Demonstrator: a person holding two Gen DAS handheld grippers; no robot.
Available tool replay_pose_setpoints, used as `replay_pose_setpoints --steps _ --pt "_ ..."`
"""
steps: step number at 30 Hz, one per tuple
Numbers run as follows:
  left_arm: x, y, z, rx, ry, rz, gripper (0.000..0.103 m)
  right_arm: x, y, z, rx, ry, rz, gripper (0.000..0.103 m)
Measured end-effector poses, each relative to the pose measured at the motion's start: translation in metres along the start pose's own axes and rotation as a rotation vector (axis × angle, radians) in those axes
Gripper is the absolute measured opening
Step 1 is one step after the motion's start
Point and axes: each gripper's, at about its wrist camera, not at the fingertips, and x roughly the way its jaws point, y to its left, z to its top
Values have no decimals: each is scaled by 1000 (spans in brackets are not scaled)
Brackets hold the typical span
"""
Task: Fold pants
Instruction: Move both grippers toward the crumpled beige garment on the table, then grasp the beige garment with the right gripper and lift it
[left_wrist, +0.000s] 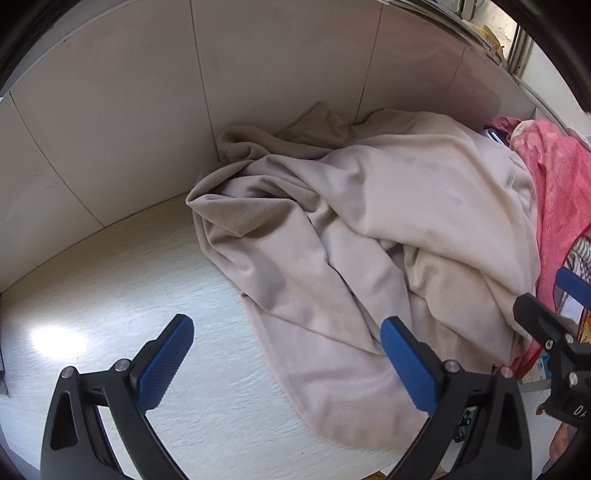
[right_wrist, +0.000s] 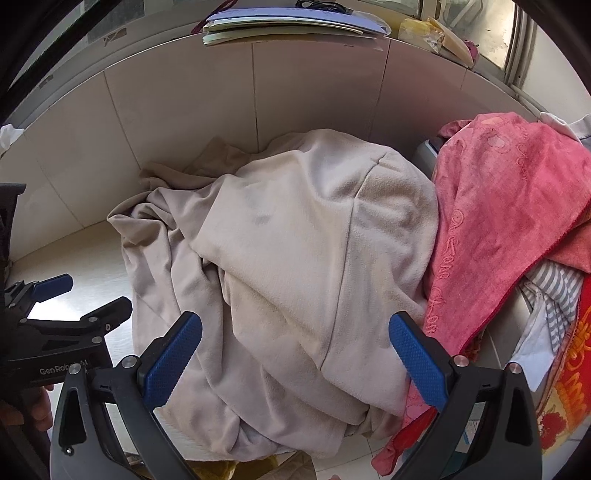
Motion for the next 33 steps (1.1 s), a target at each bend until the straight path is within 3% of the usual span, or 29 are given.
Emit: replay_pose_setpoints --steps 15,17,19,20,21,23,25,27,33 --pt "22 6 24 -18 -27 25 103 24 -25 39 -55 -22 -50 96" --pt "26 9 26 -25 -20 29 103 38 -27 44 -60 6 -53 84" --pt "28 12 26 -34 -12 30 103 51 -29 45 -64 37 -46 62" --pt "29 13 26 -38 -8 28 103 56 -31 44 -59 45 -42 60" --pt "30 15 25 -41 -5 26 103 58 -32 43 -52 39 -32 58" --pt "30 17 22 -44 1 26 103 57 -33 43 -39 22 6 44" --pt "29 20 18 -50 4 29 103 51 -34 42 -31 -1 24 23" --pt "27 24 14 -60 4 25 103 41 -34 43 -21 -30 24 9" --pt "14 35 5 -69 -9 17 103 6 -26 36 -1 -97 142 7"
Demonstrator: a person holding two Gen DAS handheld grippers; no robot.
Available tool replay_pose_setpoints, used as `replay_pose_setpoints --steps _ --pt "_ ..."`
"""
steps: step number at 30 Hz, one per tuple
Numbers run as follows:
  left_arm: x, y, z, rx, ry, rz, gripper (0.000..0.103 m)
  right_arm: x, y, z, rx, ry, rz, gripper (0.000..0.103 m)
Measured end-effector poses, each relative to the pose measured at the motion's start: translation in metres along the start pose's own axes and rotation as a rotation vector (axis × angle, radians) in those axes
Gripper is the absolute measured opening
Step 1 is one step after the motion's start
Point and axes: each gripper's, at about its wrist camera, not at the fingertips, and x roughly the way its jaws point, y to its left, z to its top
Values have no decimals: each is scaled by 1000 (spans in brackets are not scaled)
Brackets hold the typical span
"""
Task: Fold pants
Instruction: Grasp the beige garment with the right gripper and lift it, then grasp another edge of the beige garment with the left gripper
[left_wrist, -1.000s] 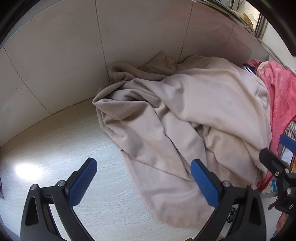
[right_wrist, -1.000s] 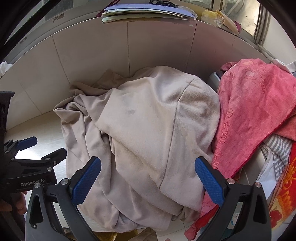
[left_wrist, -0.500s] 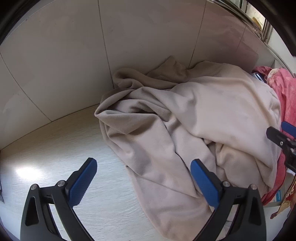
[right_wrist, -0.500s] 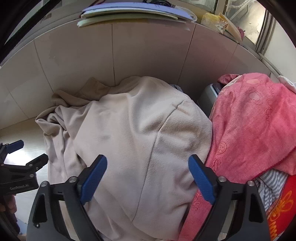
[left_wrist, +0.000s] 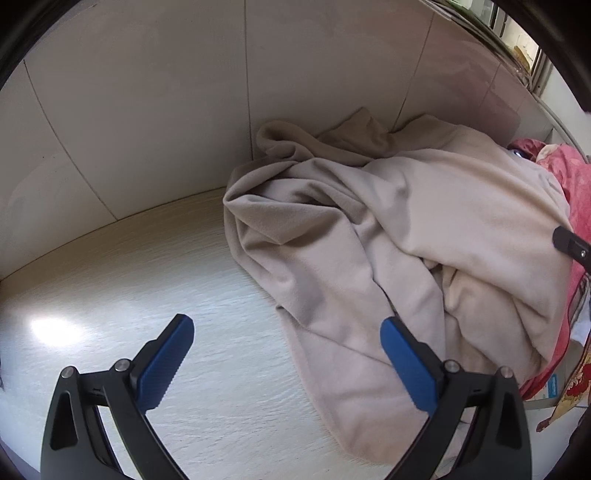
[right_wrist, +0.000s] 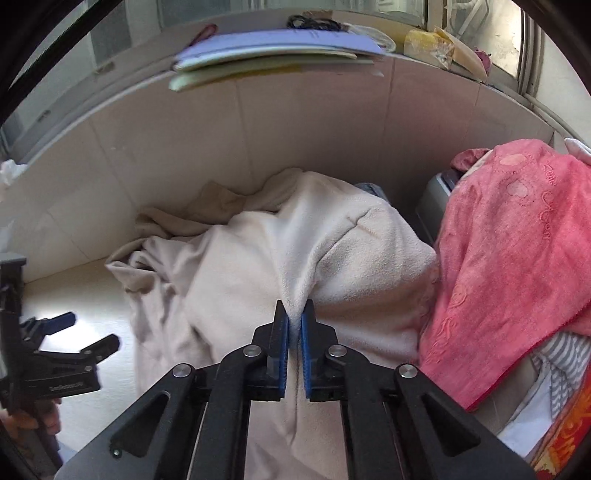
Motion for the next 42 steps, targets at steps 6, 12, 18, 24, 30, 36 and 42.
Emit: replay_pose_setpoints --steps 6,12,18,24,30,36,42 --pt "-12 9 -10 -1 -11 -17 103 -26 40 -19 -60 -8 159 7" --pt "-26 28 -19 -15 -26 -26 103 -30 99 -56 -152 53 302 7" --pt "-37 55 -35 -36 -24 -11 102 -20 156 -100 -236 147 405 7" --pt "-41 85 -51 -67 -8 13 102 -22 182 -123 -251 189 454 7" --pt "-43 103 -57 -70 -2 14 102 -16 195 -140 -236 227 372 24" --pt "-47 102 -53 -67 8 -48 102 -53 173 -129 -203 139 305 30" --pt "-66 73 -36 -9 -64 -140 102 -85 119 -110 -173 41 130 40"
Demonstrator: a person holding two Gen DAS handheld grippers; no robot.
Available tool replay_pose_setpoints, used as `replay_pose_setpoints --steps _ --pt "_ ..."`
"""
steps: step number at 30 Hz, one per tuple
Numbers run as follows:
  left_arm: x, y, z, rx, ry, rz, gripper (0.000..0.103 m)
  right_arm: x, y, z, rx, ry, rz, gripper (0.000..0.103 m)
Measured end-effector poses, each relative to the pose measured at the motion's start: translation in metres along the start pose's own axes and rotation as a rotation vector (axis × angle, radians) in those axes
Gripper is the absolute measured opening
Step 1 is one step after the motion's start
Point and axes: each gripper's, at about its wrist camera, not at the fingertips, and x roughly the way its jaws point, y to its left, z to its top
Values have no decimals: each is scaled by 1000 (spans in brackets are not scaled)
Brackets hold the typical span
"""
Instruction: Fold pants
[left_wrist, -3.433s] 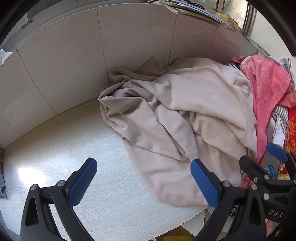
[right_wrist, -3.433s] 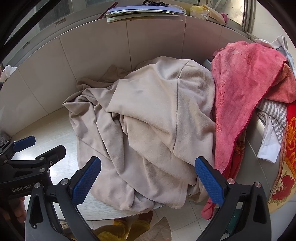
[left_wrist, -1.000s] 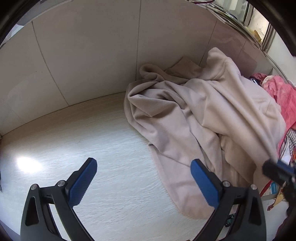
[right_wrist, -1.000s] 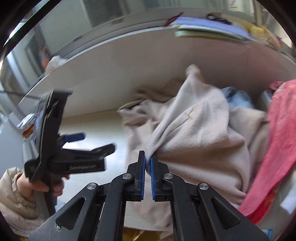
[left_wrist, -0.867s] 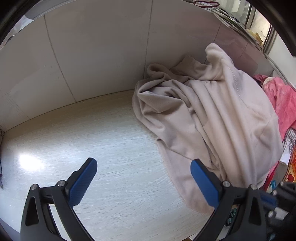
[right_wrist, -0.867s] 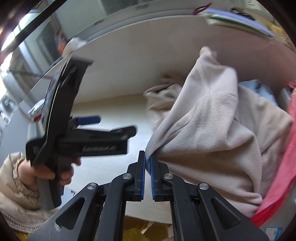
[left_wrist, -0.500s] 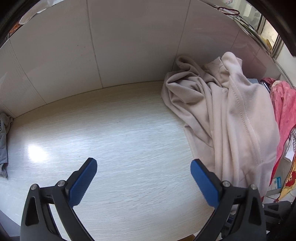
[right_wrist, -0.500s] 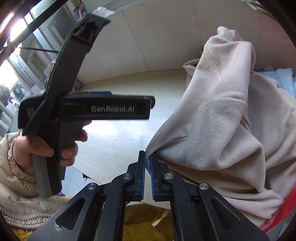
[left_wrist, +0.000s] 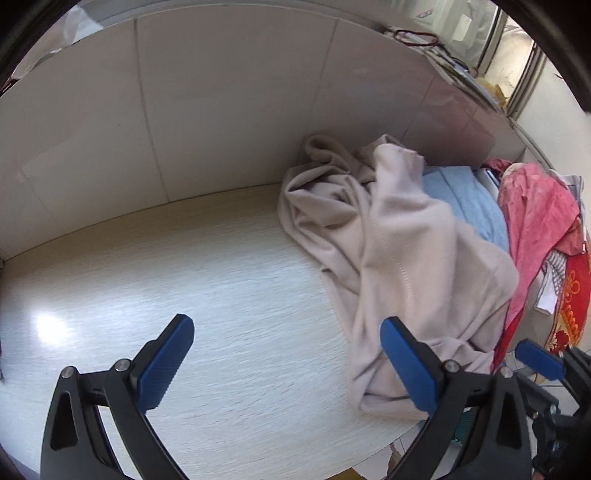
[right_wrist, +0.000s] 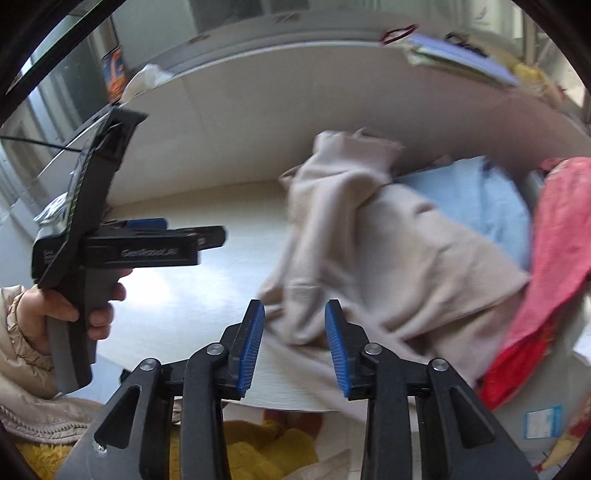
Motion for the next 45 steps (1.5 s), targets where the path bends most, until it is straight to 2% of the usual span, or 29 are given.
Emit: replay_pose_setpoints --steps 4,8,10,12,15,17,22,23,24,25,27,30,33,38,41,45 --pt "8 -31 9 39 4 -57 103 12 -39 8 4 34 -150 44" --pt "27 -61 8 46 49 -127 103 38 -73 26 15 88 -226 46" --pt "38 -75 5 68 62 -122 102 51 -87 31 5 115 -252 52" --pt "54 -88 2 98 72 -80 103 61 -95 33 -14 138 -245 52" --pt "75 -97 -6 110 76 26 102 77 -99 34 -50 167 -188 52" --pt "89 -93 -9 88 95 59 101 85 -99 32 -71 176 -167 52" --pt "115 -72 -14 -77 176 -18 90 93 -99 29 -79 180 -122 52" --pt "118 -70 -15 -104 185 -55 82 92 -97 28 -90 177 -117 51" --pt "119 -69 -15 -114 191 -87 69 91 -97 28 -100 173 -110 45" --pt "121 -71 -15 -112 194 -114 62 90 -96 27 -107 173 -94 32" --pt "119 -75 -16 -85 190 -127 39 87 -92 26 -110 176 -65 18" --pt "107 -74 -18 -66 162 -136 23 82 -84 25 -112 160 -23 7" --pt "86 -58 -18 -96 129 -154 16 68 -72 27 -109 126 64 6" --pt "44 -20 -21 -154 59 -154 13 50 -24 29 -187 98 164 6" --pt "18 3 -25 -180 17 -123 12 45 7 26 -223 88 252 6" --pt "-16 49 -38 -237 -43 -59 11 45 69 20 -301 86 353 5"
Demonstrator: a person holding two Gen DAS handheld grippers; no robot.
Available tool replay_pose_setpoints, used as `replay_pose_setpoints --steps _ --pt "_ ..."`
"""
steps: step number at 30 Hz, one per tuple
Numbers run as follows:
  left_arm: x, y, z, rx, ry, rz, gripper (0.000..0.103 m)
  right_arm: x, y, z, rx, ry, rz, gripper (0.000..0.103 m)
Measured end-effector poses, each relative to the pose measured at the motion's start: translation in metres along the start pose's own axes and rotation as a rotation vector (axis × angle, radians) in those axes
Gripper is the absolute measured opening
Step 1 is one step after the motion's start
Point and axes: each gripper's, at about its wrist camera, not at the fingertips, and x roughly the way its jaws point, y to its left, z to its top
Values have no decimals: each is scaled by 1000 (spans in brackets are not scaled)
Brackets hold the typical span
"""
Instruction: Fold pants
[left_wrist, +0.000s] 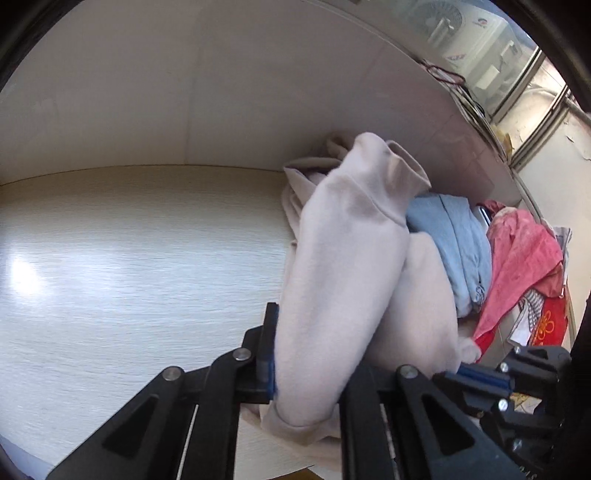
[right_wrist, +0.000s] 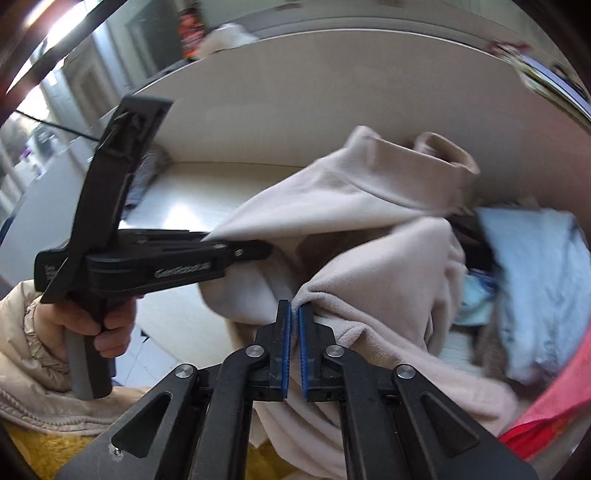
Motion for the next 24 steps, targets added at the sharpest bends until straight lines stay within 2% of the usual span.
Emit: replay_pose_setpoints --steps 9,14,17,20,24 --pt "-82 138 2 -83 -75 161 11 63 121 33 -80 13 137 5" --pt "-106 200 1 -113 -86 242 11 96 157 46 -46 40 124 6" --pt "-110 224 -4 -122 -67 256 11 99 158 47 -14 30 99 12" --pt "-109 240 -8 -124 -52 254 11 93 152 46 48 16 32 17" --pt "-104 257 -17 -147 -31 234 12 83 110 38 181 23 -48 20"
